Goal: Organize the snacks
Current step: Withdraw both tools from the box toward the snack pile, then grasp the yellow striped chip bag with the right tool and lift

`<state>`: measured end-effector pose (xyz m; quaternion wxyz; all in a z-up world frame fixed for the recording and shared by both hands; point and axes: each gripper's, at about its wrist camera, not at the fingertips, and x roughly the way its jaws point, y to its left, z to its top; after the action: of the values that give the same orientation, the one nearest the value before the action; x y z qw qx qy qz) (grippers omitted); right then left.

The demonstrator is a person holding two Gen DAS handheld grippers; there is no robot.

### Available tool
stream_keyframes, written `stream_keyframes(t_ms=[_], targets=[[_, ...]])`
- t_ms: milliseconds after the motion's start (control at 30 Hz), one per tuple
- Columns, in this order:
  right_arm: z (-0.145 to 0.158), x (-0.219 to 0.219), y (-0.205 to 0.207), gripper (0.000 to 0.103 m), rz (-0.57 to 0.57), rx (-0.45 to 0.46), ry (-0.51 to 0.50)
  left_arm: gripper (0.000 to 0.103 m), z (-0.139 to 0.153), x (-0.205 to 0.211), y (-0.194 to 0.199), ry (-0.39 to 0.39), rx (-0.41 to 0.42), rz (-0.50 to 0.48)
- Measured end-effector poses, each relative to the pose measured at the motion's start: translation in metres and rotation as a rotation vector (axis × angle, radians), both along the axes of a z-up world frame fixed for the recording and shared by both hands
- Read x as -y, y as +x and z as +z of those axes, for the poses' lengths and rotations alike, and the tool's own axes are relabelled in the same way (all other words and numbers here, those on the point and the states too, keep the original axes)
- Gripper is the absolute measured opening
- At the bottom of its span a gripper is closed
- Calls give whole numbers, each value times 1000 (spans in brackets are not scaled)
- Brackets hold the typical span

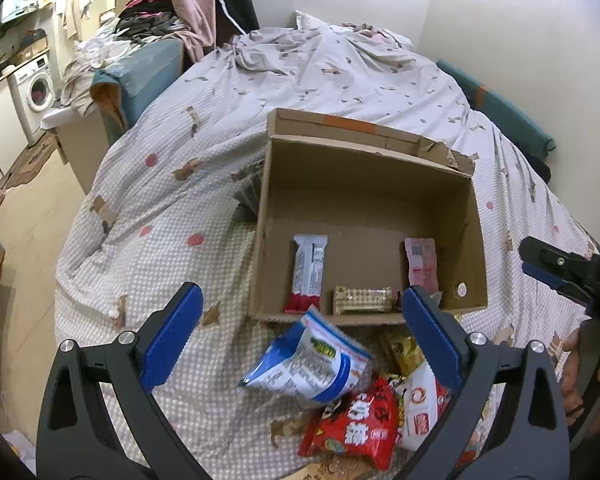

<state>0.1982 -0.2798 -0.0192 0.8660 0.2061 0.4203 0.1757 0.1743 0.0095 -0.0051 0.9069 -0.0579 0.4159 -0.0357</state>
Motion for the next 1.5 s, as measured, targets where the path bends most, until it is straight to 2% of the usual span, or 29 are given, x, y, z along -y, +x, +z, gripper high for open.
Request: stream_keyframes(t_ms=[433,833,933,1033,1167,1233,1400,1500], targets=[[-2,-1,-47,92,3,-18,8,99,-4,-5,-35,4,-27,-2],[-15,17,-72,92,-35,-64,-23,99,-21,-11,-60,4,-110,30],[-27,29,-72,92,-61,-117,-35,99,-30,-14,-59,3,-148,45],[-49,36,-68,92,-65,-222,-62,99,-36,-17,-57,-19,-179,58],[-89,33,-59,92,-27,-412,-20,99,-41,-18,-55,-42,-202,60],[-105,23,-57,92,3,-479,-39,99,-42,-16,-54,-41,-205,56],[-122,-8,-49,92,77,-525,-186,99,-44,-17,-52,-46,-212,64],[-126,-11,-47,92,69,-526,-230,99,-46,-19,-50,-55,-225,67]])
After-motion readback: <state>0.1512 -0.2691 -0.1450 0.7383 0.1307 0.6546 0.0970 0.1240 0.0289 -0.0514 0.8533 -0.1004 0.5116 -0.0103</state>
